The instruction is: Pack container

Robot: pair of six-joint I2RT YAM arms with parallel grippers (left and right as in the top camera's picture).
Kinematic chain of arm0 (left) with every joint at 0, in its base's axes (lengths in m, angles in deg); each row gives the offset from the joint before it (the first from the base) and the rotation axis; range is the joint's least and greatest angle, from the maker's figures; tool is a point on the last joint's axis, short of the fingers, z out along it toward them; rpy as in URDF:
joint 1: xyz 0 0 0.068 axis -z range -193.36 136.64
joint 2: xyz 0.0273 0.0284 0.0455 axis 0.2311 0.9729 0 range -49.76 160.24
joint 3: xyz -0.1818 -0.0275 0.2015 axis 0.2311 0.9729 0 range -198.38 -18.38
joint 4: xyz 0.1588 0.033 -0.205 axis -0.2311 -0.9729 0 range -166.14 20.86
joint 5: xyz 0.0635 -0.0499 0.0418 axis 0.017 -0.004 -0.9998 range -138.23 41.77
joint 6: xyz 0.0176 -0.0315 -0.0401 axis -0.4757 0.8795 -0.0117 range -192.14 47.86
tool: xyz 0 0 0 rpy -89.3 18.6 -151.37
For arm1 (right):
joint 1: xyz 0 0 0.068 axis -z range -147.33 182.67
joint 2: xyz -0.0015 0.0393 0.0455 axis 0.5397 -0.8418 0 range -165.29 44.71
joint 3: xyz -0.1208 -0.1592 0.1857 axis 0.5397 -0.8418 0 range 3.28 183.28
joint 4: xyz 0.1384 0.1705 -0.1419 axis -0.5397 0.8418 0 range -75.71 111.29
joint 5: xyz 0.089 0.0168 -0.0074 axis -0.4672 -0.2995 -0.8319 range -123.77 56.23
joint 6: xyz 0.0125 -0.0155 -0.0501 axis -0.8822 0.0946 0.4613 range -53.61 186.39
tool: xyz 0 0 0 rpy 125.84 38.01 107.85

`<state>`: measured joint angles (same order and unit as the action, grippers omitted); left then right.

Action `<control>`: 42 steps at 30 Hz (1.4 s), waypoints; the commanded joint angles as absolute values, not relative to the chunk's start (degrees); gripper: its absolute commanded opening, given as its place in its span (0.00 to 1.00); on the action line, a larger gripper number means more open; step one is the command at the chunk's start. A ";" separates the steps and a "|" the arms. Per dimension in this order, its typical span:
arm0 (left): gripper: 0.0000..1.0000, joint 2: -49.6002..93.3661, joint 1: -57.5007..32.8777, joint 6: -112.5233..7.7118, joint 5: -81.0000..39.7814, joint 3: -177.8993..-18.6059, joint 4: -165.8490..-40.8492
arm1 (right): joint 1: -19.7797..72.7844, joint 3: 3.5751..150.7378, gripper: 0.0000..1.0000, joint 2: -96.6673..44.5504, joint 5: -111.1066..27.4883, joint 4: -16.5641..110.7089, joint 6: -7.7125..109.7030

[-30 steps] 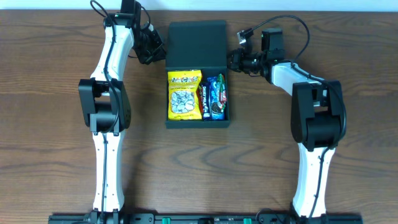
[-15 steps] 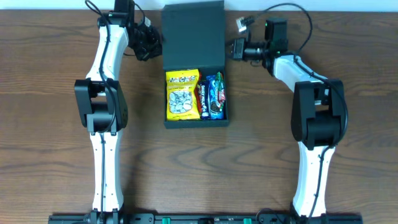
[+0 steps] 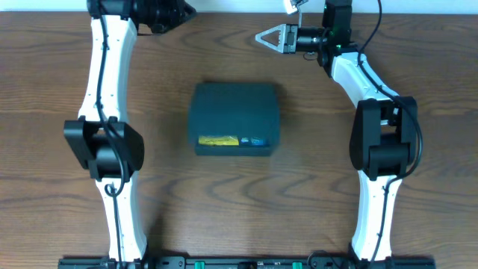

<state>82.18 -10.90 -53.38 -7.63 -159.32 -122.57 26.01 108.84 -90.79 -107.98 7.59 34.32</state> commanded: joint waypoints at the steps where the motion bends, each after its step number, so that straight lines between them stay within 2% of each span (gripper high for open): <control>1: 0.06 80.97 -10.77 -57.01 -7.25 -160.30 -123.14 | 26.51 109.58 0.01 -89.26 -109.93 7.65 33.09; 7: 0.06 79.33 -10.77 -60.61 -11.63 -160.30 -127.99 | 27.37 109.58 0.01 -88.32 -103.78 12.29 33.14; 11: 0.06 79.33 -10.57 -63.59 -16.35 -160.28 -133.98 | 27.61 109.58 0.01 -88.25 -84.38 30.30 38.65; 17: 0.06 79.31 -8.08 -69.75 -17.79 -160.28 -141.24 | 27.93 110.81 0.01 -85.70 -63.04 48.57 43.06; 22: 0.06 78.77 -3.89 -76.66 -17.79 -160.30 -146.64 | 29.16 114.83 0.01 -78.07 -50.89 61.14 52.20; 29: 0.06 77.69 1.82 -79.93 -21.35 -160.28 -154.22 | 32.76 114.96 0.01 -63.16 -50.37 73.53 60.39; 32: 0.06 74.28 2.02 -80.00 -21.81 -160.28 -155.53 | 32.98 114.91 0.01 -57.43 -50.23 80.09 67.02; 36: 0.06 67.42 1.25 -80.77 -21.72 -157.94 -156.19 | 32.81 112.79 0.01 -49.13 -50.48 83.89 68.15; 38: 0.06 63.01 0.73 -81.16 -21.66 -153.42 -154.94 | 32.81 109.14 0.02 -44.12 -50.48 84.46 68.68; 42: 0.06 50.11 0.11 -81.31 -21.64 -132.00 -146.37 | 32.70 91.68 0.02 -29.48 -50.50 82.71 68.66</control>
